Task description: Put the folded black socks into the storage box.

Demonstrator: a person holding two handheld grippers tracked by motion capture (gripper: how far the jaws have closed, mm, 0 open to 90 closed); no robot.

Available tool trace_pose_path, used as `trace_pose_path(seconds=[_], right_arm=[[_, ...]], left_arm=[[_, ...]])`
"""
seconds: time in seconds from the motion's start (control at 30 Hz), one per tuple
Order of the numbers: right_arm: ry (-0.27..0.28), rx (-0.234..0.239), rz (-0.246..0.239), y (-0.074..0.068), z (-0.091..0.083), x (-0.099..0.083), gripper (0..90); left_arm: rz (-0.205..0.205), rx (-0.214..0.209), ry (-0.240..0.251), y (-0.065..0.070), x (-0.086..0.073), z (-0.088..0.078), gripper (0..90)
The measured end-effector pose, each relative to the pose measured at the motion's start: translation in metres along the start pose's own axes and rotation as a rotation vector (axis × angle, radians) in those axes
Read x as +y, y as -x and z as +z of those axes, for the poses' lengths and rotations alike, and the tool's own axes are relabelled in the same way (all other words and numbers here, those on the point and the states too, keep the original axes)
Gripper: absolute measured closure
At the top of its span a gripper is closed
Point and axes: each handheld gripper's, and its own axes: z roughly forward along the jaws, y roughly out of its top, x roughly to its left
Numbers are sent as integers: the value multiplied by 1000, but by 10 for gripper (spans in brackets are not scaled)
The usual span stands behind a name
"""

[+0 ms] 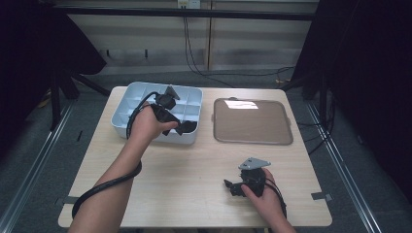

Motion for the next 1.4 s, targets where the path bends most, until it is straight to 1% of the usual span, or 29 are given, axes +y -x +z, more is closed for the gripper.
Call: trace_pose_path(seconds=[0.03, 0.17, 0.23, 0.27, 0.33, 0.5, 0.57, 0.63, 0.83, 0.9, 1.13, 1.2, 1.23, 1.4], right_arm=[[0, 0, 0, 0, 0, 0, 138], [0, 0, -1, 0, 0, 0, 138], [0, 0, -1, 0, 0, 0, 138], [0, 0, -1, 0, 0, 0, 138], [1, 0, -1, 0, 0, 0, 138], [1, 0, -2, 0, 0, 0, 138], [0, 1, 1, 0, 0, 0, 138], [1, 0, -2, 0, 0, 0, 138], [0, 0, 0, 0, 0, 0, 138], [1, 0, -2, 0, 0, 0, 138], [-1, 1, 3, 0, 0, 0, 138], [-1, 1, 3, 0, 0, 0, 138], [-3, 1, -2, 0, 0, 0, 138], [-3, 1, 0, 0, 0, 0, 138]], left_arm=[[3, -4, -4, 1, -1, -1, 266], [2, -10, 6, 3, -5, -5, 267], [8, -22, 5, 4, -8, -5, 267], [5, -21, -2, 4, -10, -6, 267], [7, -27, 0, 6, -13, -5, 267], [13, -43, -26, 8, -23, -3, 266], [16, -49, -24, 9, -27, -2, 266], [26, -49, -25, 9, -30, -2, 266], [26, -56, -33, 9, -38, -1, 266], [32, -57, -38, 9, -40, 0, 266], [39, -66, -38, 9, -53, 2, 266], [39, -61, -45, 8, -57, 3, 266], [40, -67, -49, 8, -59, 3, 266], [34, -74, -44, 6, -68, 6, 266]])
